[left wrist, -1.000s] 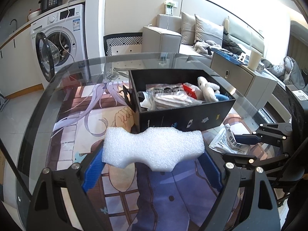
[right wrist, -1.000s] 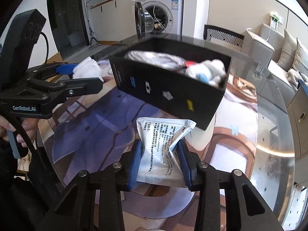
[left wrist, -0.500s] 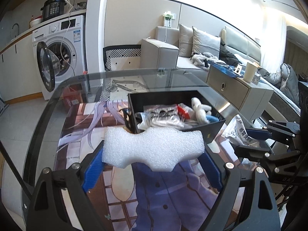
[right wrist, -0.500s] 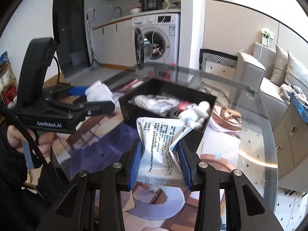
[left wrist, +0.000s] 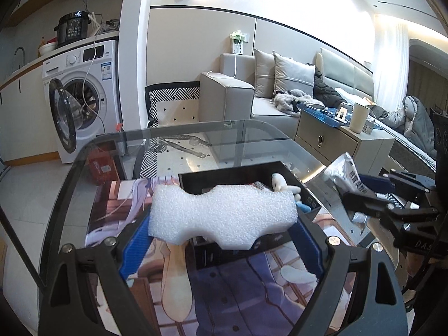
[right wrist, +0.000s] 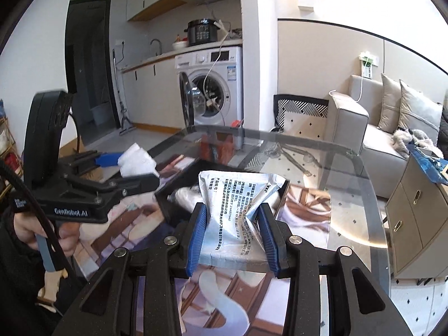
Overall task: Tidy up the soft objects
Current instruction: 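Carry the foam block with the left gripper while the right gripper carries the sachet over the box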
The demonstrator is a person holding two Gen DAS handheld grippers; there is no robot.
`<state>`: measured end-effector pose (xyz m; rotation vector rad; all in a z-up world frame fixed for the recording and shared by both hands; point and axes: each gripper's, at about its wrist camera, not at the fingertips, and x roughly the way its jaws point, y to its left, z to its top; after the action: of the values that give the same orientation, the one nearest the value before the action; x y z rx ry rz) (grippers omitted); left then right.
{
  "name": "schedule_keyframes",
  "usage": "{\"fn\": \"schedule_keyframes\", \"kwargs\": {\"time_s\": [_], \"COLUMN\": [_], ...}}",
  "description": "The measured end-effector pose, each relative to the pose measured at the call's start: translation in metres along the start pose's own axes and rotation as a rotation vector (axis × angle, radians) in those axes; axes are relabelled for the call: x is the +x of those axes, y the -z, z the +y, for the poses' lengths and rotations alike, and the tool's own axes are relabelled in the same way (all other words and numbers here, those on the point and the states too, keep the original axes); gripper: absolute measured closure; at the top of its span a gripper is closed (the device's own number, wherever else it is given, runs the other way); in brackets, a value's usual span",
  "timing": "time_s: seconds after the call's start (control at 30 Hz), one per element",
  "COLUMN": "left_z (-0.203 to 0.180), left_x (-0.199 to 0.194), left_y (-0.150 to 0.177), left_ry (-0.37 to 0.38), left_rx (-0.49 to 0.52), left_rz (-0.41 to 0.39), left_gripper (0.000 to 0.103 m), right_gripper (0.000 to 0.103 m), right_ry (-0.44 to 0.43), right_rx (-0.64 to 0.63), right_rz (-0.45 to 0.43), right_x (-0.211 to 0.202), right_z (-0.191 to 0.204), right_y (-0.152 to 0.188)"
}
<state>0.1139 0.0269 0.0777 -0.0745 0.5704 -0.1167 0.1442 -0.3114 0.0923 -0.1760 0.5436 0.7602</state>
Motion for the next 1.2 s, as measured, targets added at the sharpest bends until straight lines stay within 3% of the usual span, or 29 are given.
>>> {"fn": "schedule_keyframes", "kwargs": {"time_s": [0.33, 1.2], "left_z": [0.007, 0.012], "left_x": [0.013, 0.069], "left_y": [-0.016, -0.023], "left_ry": [0.003, -0.028], "left_rx": [-0.026, -0.059], "left_rz": [-0.021, 0.033], "left_gripper": [0.014, 0.014], "right_gripper": [0.065, 0.065], "right_ry": [0.005, -0.017], "right_rx": [0.032, 0.081], "right_rz": [-0.032, 0.026], "right_x": [0.015, 0.085], "right_z": [-0.007, -0.024], "right_y": [-0.019, -0.025]}}
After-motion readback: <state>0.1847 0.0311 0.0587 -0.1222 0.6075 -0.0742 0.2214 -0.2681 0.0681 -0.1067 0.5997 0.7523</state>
